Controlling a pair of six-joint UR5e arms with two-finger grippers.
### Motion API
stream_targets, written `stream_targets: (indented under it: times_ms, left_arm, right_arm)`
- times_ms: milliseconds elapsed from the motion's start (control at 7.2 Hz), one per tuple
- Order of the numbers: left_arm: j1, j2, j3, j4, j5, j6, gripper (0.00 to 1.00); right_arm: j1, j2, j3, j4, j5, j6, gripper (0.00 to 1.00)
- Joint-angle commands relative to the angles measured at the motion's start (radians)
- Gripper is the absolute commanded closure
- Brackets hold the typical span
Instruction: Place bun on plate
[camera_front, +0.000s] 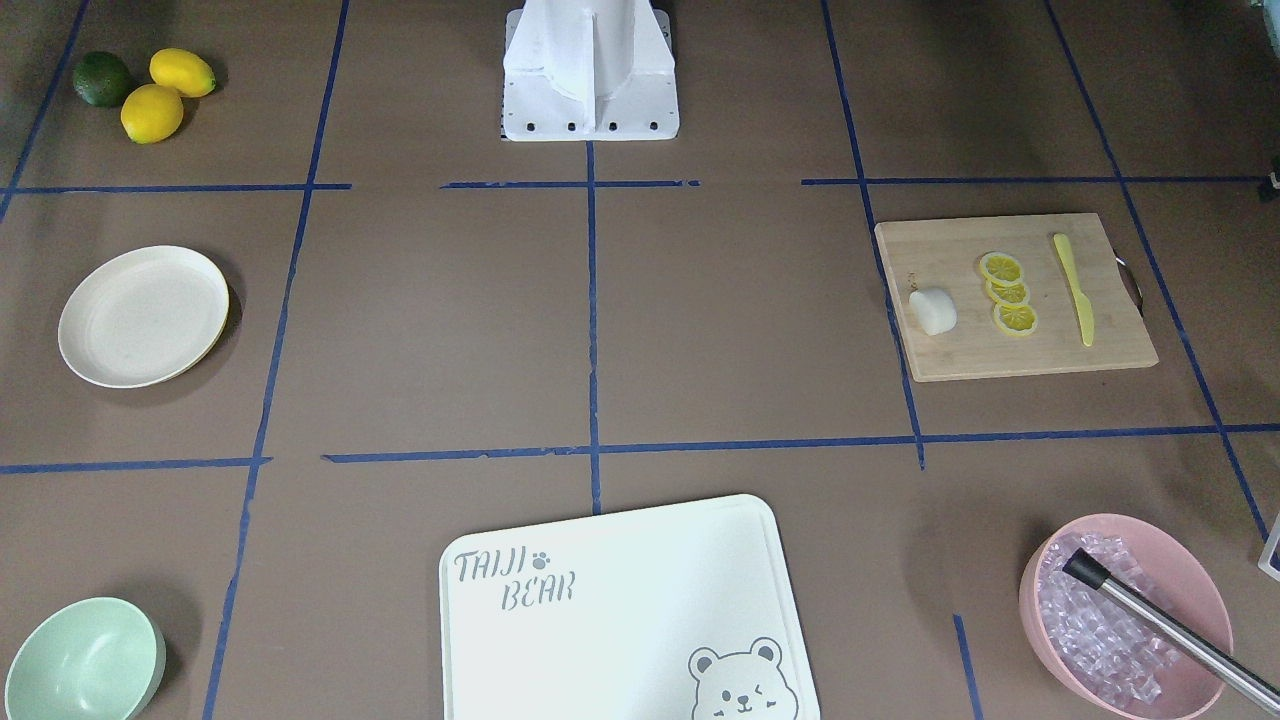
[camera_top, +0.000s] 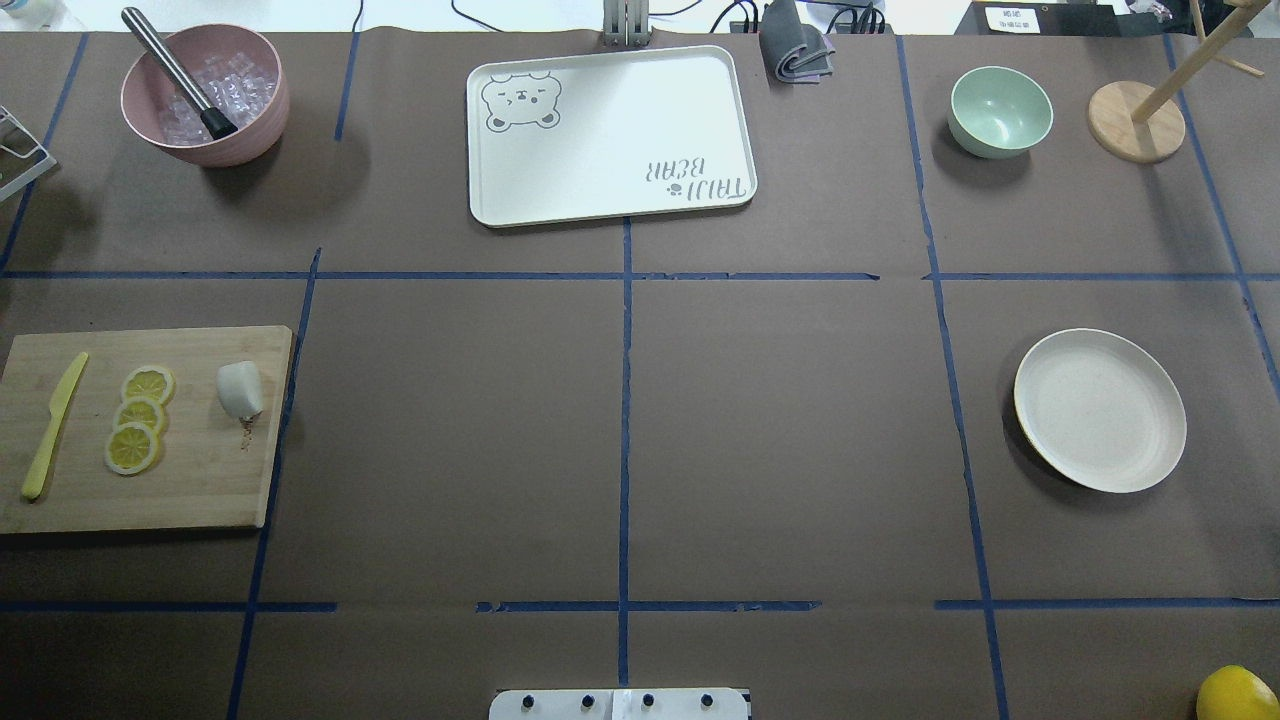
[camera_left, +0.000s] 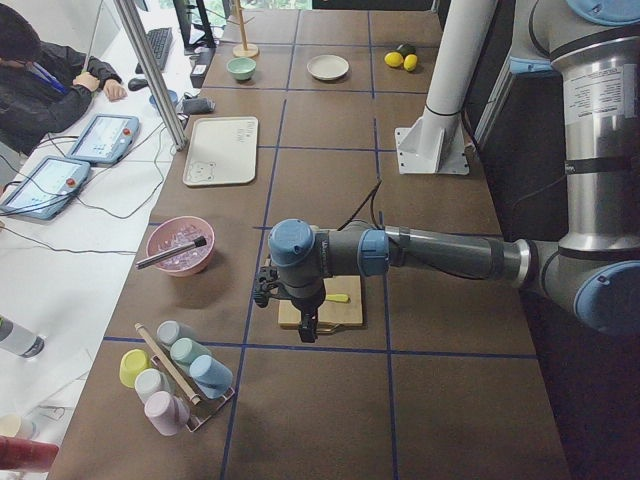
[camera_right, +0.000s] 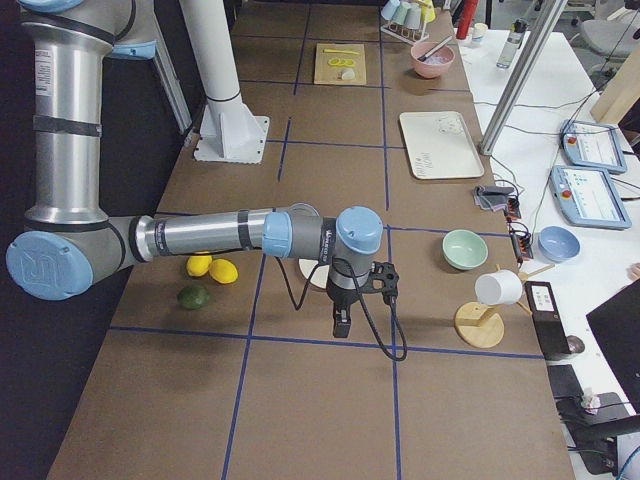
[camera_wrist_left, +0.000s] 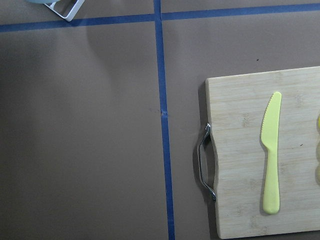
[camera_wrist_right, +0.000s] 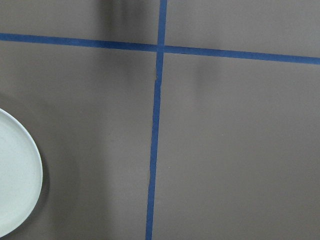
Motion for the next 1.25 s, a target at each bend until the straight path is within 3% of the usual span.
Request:
stream_targets:
  times_ms: [0,278,417,694,972,1111]
  left_arm:
    - [0.002,0.002,0.0,0.0,-0.003,0.0,0.0]
    - [0.002,0.002,0.002,0.0,-0.005,0.0,0.0]
    - [0.002,0.0,0.003,0.0,-0.005,0.0,0.0]
    - [0.002,0.002,0.006,0.0,-0.006,0.0,0.0]
    - [0.002,0.0,0.009,-0.002,-0.008,0.0,0.0]
    - [0.002,0.0,0.014,-0.005,-0.006,0.0,0.0]
  right_arm:
    - [-0.006,0.003,0.0,0.0,0.003,0.002,0.0]
    - [-0.026,0.029,0.002,0.012,0.015,0.006,0.0]
    - [-0.069,0.015,-0.005,0.167,0.058,0.006,0.0]
    - [-0.164,0.005,-0.066,0.337,0.106,0.101,0.0]
    - [-0.311,0.005,-0.101,0.525,0.088,0.371,0.0]
    - [-0.369,0.005,-0.153,0.686,0.066,0.525,0.0]
